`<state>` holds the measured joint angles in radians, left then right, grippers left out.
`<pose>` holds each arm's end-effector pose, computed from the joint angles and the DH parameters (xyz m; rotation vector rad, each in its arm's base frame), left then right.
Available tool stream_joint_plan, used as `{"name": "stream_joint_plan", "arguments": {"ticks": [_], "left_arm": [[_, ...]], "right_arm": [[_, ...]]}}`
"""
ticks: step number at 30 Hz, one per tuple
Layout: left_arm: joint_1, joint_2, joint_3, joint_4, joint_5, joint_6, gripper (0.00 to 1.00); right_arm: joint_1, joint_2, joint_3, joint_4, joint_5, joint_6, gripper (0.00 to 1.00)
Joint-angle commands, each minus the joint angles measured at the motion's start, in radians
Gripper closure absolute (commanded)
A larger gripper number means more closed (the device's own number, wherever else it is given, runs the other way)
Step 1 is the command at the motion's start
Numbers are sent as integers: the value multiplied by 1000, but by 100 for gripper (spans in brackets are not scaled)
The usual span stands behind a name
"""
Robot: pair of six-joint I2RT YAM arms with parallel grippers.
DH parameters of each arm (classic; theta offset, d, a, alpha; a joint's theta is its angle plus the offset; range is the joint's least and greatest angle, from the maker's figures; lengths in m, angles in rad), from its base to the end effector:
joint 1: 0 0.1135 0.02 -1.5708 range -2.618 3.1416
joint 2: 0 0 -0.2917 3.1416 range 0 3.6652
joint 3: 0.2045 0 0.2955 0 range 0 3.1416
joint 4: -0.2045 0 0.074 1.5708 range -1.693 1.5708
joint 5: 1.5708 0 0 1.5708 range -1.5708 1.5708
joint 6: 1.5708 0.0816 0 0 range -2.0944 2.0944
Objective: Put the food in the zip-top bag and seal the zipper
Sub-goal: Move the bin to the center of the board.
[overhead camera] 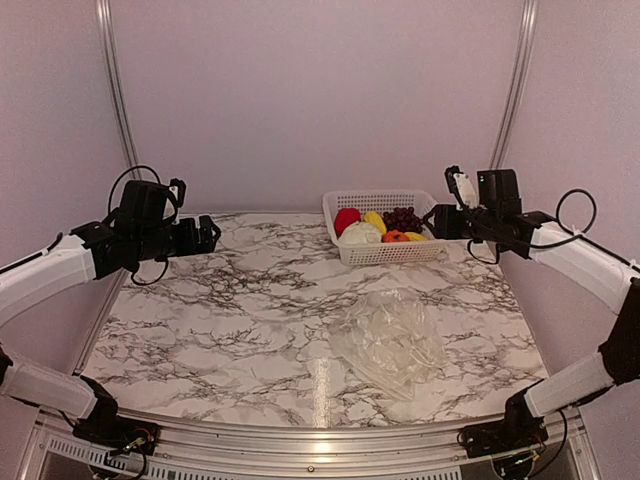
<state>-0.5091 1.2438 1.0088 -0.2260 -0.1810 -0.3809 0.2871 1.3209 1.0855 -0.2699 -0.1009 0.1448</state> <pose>0.3214 -0.1626 0.3121 0.0162 2.0443 -0.3775 0.3612 0.1152 0.3119 -0.2110 2.0835 0.3677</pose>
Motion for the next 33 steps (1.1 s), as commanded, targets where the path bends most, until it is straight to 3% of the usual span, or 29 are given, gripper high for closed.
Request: {"name": "stream_joint_plan", "arguments": {"ticks": [1, 5, 16, 26, 33], "left_arm": [[-8, -52, -72, 30, 146, -84, 2], [-26, -39, -49, -38, 222, -106, 6], [-66, -36, 15, -161, 343, -97, 10], [-69, -113, -19, -194, 348, -88, 10], [-69, -179, -57, -228, 338, -97, 9]], "right_arm": [[40, 120, 86, -11, -20, -7, 46], [93, 255, 194, -39, -13, -5, 52], [228, 595, 532, -105, -32, 20, 52], [290, 862, 786, -139, -92, 80, 42], [307, 1004, 930, -197, -77, 115, 41]]}}
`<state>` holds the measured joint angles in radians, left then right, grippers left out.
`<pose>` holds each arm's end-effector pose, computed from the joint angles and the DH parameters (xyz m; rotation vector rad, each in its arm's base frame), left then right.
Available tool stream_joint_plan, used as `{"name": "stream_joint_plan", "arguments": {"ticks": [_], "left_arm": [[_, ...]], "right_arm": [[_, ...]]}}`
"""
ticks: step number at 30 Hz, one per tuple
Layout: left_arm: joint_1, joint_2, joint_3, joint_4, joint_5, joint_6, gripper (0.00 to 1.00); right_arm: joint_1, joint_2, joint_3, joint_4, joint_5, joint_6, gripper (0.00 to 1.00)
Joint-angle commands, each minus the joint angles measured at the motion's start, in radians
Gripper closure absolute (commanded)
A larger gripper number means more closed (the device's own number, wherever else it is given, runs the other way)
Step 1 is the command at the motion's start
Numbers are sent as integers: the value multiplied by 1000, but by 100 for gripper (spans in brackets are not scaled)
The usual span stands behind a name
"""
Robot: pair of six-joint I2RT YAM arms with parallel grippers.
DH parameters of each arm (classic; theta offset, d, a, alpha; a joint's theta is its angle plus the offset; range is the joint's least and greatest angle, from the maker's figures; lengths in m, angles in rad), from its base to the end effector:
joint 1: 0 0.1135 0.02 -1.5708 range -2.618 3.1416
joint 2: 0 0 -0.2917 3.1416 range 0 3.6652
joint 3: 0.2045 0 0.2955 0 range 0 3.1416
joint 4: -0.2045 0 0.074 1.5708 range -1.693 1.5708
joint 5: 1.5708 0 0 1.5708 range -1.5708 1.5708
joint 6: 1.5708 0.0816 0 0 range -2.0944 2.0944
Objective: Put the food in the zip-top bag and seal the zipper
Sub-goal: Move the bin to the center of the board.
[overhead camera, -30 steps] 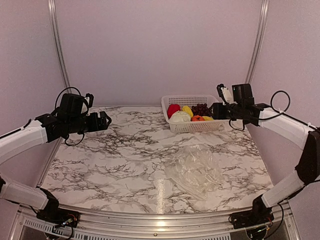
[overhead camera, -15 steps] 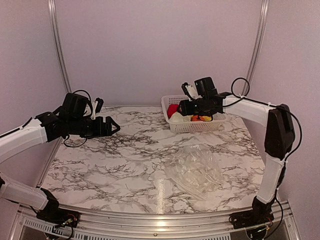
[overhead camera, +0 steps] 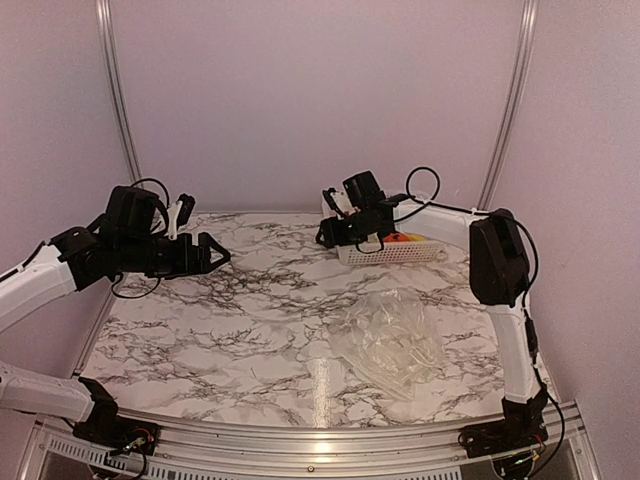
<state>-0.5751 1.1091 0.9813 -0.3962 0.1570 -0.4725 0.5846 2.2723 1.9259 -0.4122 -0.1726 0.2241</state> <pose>0.2604 -0.1840 0.3199 0.2113 2.1789 -0.7802 0.5033 0.3499 0.1883 -0.5166 2.3383 0.5952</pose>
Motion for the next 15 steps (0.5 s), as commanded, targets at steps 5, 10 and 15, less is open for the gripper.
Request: {"name": "stream_joint_plan", "arguments": {"ticks": [5, 10, 15], "left_arm": [[-3, -79, -48, -72, -18, -8, 9], [-3, -94, -65, -63, -26, -11, 9], [-3, -95, -57, -57, -52, -12, 9]], "right_arm": [[17, 98, 136, -75, -36, 24, 52], [55, 100, 128, -92, -65, -20, 62], [134, 85, 103, -129, -83, -56, 67]]}}
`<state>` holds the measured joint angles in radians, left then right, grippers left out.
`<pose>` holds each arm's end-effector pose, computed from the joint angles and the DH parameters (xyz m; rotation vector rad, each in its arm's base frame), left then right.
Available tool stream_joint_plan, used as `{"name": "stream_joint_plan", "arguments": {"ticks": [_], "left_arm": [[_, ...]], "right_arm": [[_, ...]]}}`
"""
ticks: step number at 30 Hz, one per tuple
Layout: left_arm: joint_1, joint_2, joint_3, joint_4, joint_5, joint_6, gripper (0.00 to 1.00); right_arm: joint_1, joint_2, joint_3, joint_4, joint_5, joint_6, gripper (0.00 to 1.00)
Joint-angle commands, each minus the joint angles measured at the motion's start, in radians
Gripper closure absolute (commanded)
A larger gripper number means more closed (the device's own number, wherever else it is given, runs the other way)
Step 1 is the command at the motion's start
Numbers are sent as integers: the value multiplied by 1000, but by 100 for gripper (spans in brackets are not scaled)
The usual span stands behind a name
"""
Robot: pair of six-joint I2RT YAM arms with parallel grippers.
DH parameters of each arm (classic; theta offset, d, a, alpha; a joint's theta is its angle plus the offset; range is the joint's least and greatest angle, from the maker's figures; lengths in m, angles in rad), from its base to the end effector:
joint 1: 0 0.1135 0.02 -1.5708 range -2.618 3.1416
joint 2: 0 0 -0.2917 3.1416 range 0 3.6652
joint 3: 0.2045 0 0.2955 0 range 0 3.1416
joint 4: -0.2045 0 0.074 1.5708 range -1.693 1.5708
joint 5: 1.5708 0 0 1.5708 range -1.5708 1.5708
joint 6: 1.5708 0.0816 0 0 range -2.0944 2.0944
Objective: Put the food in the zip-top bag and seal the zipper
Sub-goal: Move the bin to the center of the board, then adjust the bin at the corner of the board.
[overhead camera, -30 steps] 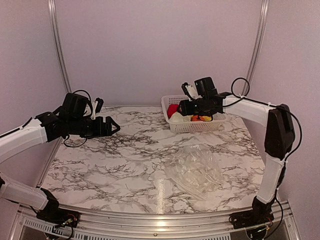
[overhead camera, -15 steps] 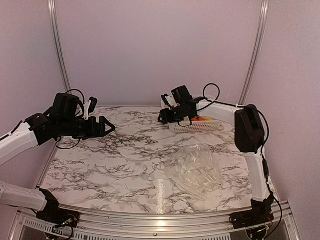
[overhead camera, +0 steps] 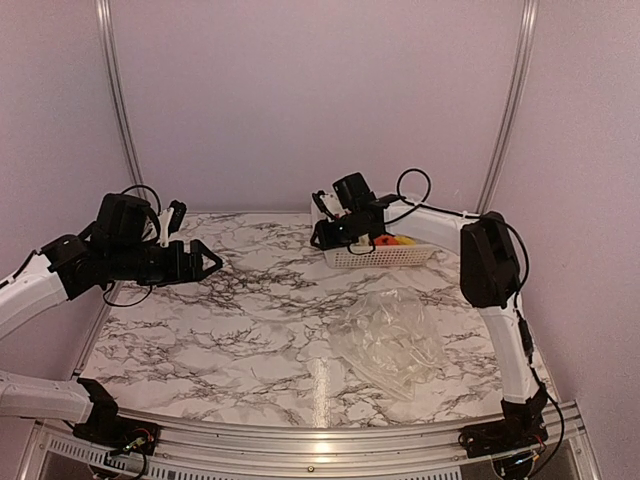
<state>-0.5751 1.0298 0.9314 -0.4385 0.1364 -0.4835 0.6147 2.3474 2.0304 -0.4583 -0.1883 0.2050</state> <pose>0.2429 -0.1707 0.3156 0.1860 2.1923 -0.7607 0.5044 0.3748 0.1805 -0.5847 2.3435 0.6131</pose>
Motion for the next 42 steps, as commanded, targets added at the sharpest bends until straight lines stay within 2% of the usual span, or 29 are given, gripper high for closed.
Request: {"name": "stream_joint_plan", "arguments": {"ticks": [1, 6, 9, 13, 16, 20, 26, 29, 36, 42], "left_arm": [[-3, -16, -3, -15, -44, -1, 9], [-3, -6, 34, -39, -127, 16, 9], [-2, -4, 82, -97, -233, 46, 7], [-2, -26, 114, -133, -332, 75, 4], [-1, -46, 112, -131, -369, 95, 2], [1, -15, 103, -123, -399, 103, 1], [36, 130, 122, -145, -449, 65, 2], [74, 216, 146, -158, -415, 80, 4], [240, 415, 211, -179, -285, 114, 11], [283, 576, 286, -168, -205, 239, 21]], "right_arm": [[126, 0, -7, -84, -67, -41, 68], [258, -44, -48, -97, -74, -61, 69], [349, -63, -56, -104, -80, -82, 69], [465, -82, -53, -129, -141, -149, 70], [520, -144, -121, -120, -184, -172, 69], [523, -270, -188, -151, -153, -192, 69], [498, -504, -341, -70, -134, -161, 55], [468, -603, -444, -21, -113, -109, 55], [390, -781, -649, 11, -43, -32, 57], [371, -867, -739, -7, 20, -9, 58]]}}
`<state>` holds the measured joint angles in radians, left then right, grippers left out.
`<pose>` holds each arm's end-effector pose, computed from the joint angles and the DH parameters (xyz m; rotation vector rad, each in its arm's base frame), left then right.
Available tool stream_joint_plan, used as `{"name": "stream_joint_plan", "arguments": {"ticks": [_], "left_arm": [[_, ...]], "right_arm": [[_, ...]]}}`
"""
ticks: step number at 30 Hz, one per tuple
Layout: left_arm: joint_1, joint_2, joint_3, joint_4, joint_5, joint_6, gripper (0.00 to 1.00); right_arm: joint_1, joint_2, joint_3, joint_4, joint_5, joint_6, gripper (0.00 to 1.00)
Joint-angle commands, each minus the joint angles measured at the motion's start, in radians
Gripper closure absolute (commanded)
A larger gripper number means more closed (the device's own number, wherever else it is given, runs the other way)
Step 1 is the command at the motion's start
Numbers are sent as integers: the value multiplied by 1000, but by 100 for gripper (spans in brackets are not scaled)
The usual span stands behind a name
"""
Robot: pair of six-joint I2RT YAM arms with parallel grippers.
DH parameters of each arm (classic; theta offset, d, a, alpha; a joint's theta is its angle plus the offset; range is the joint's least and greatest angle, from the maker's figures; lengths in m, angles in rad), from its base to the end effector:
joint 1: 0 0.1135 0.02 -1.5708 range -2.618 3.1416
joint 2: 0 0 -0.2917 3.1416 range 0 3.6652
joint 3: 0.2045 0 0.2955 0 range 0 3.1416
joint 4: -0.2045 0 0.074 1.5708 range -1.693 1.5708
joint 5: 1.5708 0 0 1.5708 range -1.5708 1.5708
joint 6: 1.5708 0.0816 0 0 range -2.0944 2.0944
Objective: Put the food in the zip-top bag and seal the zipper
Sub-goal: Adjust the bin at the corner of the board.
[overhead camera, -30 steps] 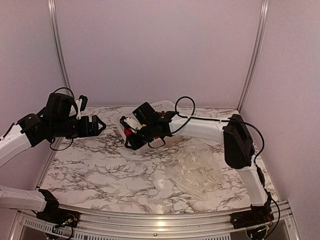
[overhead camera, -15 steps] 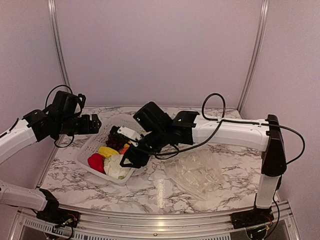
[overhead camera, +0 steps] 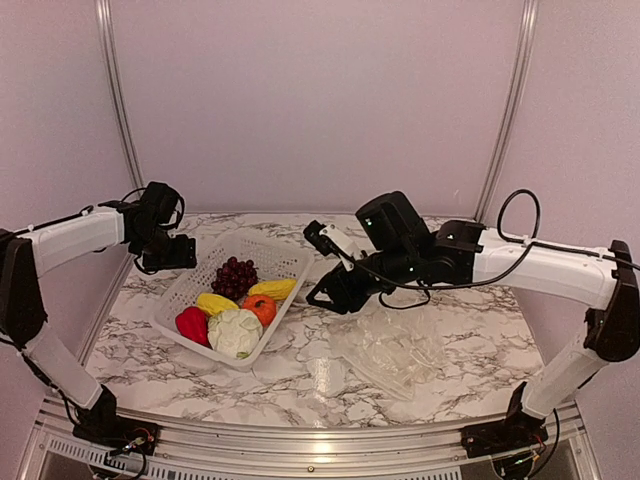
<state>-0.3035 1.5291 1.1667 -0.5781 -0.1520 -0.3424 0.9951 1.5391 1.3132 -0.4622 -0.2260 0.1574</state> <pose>0.3766 -0.1050 0.2335 -0.1105 2.4949 -0.0780 0.2159 0.3663 0.3012 -1.0865 2.1263 0.8407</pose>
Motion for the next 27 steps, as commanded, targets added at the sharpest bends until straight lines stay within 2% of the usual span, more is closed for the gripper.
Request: {"name": "stream_joint_plan", "arguments": {"ticks": [1, 7, 11, 16, 21, 27], "left_arm": [[16, 98, 60, -28, 89, 113, 23], [30, 196, 98, -32, 73, 126, 40], [30, 175, 72, -30, 65, 61, 52], [31, 70, -36, -33, 65, -32, 61], [30, -105, -161, -43, 71, -132, 74], [24, -238, -253, -44, 114, -213, 73]], "right_arm": [[-12, -69, -35, -5, 66, 45, 58], [-19, -98, -71, -49, 101, 81, 59], [-19, -115, -101, -120, 163, 103, 64], [-14, -128, -146, -209, 220, 106, 69], [15, -116, -173, -273, 306, 110, 74], [141, 24, -149, -364, 392, 122, 72]]}}
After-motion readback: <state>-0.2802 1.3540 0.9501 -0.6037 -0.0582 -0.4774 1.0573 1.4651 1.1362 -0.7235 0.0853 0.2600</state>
